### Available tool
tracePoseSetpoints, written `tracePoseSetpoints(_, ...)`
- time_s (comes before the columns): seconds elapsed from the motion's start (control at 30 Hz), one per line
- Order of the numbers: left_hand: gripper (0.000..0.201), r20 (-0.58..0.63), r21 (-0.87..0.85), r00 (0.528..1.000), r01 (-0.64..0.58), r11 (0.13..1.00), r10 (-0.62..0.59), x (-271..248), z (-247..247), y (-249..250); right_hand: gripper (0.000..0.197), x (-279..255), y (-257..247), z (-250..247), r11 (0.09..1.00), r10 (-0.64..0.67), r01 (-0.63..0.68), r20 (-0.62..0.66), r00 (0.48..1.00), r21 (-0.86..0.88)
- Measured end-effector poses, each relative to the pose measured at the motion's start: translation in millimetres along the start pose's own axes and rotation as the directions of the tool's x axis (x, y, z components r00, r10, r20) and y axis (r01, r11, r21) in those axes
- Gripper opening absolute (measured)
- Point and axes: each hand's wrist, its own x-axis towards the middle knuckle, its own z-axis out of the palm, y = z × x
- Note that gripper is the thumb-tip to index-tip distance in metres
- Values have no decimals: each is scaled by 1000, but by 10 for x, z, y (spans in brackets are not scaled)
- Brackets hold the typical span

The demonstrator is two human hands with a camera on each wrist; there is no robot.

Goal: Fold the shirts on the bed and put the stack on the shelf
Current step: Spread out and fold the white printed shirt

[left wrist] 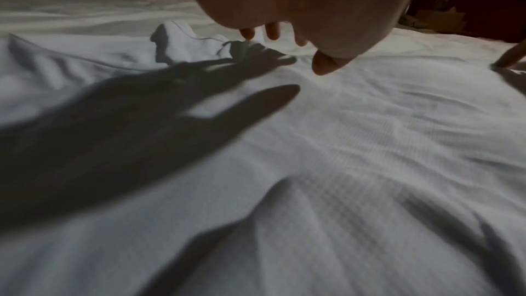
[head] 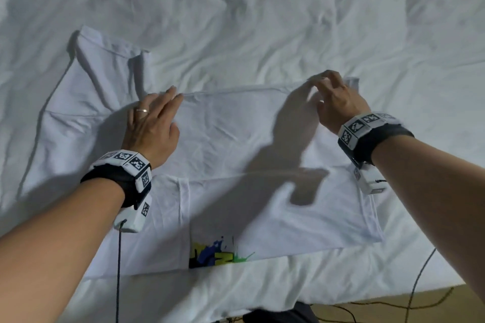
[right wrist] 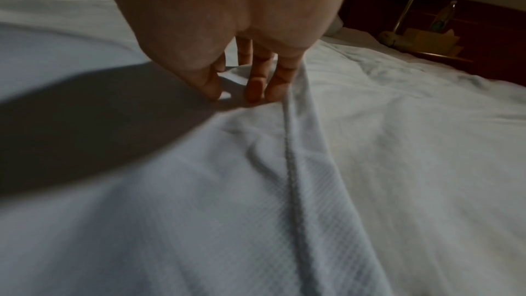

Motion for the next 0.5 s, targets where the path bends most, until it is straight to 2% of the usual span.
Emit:
tracePoseSetpoints(0.1,64,1,73,999,52,996,-52,128,58,-41,41,68,167,50,1000,6,-6,-28,1000,24)
tracePoseSetpoints(0.27,56,-77,135,990,130,982,-120,222,44,-185,29,138,305,82,1000,-18,20,-131,991,18)
tracePoseSetpoints(0.43,19,-149,178,981,150,972,-124,200,-71,-266,18,122,355,50,998,3,15,-296,955,57)
tracePoseSetpoints(0.5,12,-171,184,977,158,970,-127,140,-126,-254,18,63,373,35,998,9,15,-352,936,64)
